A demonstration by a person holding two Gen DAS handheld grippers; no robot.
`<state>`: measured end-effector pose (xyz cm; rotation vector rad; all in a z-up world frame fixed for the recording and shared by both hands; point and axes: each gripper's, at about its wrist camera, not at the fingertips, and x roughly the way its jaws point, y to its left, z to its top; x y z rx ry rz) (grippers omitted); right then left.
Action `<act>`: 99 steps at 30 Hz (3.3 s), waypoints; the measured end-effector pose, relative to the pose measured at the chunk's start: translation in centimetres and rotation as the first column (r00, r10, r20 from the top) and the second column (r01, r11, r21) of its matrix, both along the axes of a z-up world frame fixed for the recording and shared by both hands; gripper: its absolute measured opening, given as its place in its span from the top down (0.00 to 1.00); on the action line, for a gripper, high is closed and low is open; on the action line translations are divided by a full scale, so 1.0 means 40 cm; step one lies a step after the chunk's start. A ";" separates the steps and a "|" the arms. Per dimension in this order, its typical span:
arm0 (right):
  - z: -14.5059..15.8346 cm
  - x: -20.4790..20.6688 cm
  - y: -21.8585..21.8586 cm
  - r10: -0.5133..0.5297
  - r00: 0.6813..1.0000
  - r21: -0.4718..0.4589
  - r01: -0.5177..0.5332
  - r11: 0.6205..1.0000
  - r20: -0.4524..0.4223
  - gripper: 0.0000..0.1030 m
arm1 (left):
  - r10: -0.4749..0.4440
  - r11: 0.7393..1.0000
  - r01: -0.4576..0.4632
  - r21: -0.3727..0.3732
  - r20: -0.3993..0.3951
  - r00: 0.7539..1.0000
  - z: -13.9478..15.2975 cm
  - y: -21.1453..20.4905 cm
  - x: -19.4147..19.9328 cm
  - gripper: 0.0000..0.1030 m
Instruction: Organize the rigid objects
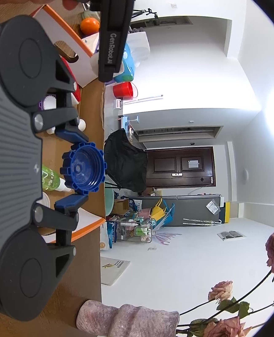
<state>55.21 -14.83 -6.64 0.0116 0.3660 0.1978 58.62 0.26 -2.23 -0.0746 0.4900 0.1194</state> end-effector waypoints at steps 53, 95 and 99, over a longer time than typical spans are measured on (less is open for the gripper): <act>0.149 -0.279 -0.054 -0.056 0.994 0.010 0.055 0.998 0.096 0.00 | 0.008 1.000 -0.010 0.023 0.073 0.997 0.143 0.022 -0.330 0.00; 0.256 -1.063 -0.113 -0.075 0.986 0.039 0.069 0.997 0.150 0.00 | -0.058 0.997 0.051 0.064 0.117 0.991 0.181 -0.007 -1.099 0.00; 0.247 -1.129 -0.108 -0.066 0.986 0.031 0.062 0.998 0.154 0.00 | -0.064 0.996 0.056 0.067 0.119 0.991 0.166 -0.001 -1.163 0.00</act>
